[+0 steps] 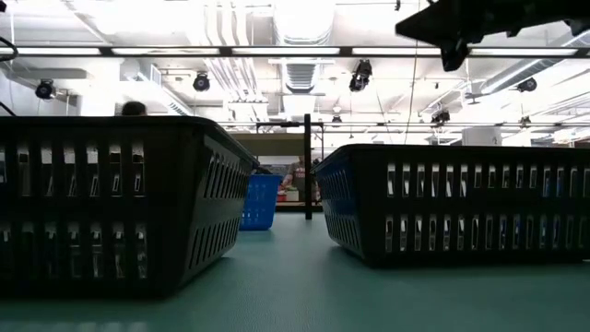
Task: Stack baskets on shelf by color
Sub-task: Put the middle transparent bin on the shelf
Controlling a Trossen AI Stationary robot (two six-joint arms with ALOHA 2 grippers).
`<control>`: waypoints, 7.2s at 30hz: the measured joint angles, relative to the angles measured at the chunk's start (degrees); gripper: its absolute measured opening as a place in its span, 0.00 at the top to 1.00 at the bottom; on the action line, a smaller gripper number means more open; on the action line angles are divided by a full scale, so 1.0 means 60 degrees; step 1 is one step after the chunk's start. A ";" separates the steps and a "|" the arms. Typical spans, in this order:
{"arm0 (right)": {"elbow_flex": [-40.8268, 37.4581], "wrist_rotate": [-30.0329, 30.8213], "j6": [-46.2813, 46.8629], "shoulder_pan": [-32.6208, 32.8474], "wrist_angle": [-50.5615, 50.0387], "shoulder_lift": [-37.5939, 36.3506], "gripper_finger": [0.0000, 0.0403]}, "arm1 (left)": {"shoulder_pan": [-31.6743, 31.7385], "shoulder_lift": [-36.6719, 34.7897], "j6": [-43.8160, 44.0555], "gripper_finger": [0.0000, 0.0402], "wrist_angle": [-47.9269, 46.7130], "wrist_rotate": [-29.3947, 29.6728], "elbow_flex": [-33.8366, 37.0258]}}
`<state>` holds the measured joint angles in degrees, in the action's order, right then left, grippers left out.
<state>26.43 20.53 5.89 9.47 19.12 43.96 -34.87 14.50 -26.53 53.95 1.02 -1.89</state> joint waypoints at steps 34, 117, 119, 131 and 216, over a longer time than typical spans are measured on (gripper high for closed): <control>0.1304 -0.0929 0.0274 0.0525 0.0308 0.4366 0.98 | 0.0000 0.2142 -0.0669 1.00 0.1515 -0.1394 -0.0065; 1.3089 -0.3322 -0.0042 0.2306 -1.3416 0.7688 0.98 | -0.0004 0.0881 -0.2171 1.00 0.1959 0.0477 -0.0062; 1.3275 -0.3172 -0.0425 0.2342 -1.2785 0.7688 0.98 | -0.0004 0.0787 -0.2453 1.00 0.2274 0.0477 -0.0062; 1.3427 -0.0909 -0.3717 0.1799 -0.9572 0.7688 0.98 | -0.0004 0.0495 -0.2650 1.00 0.2833 0.0492 -0.0011; 1.8040 -0.0364 -0.3416 -0.2137 -1.3008 1.1930 0.77 | -0.0002 0.0278 -0.2643 1.00 0.2857 0.0485 -0.0014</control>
<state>134.67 18.35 -14.60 -3.35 -58.93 115.54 -34.88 16.17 -42.39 71.10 3.92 -1.98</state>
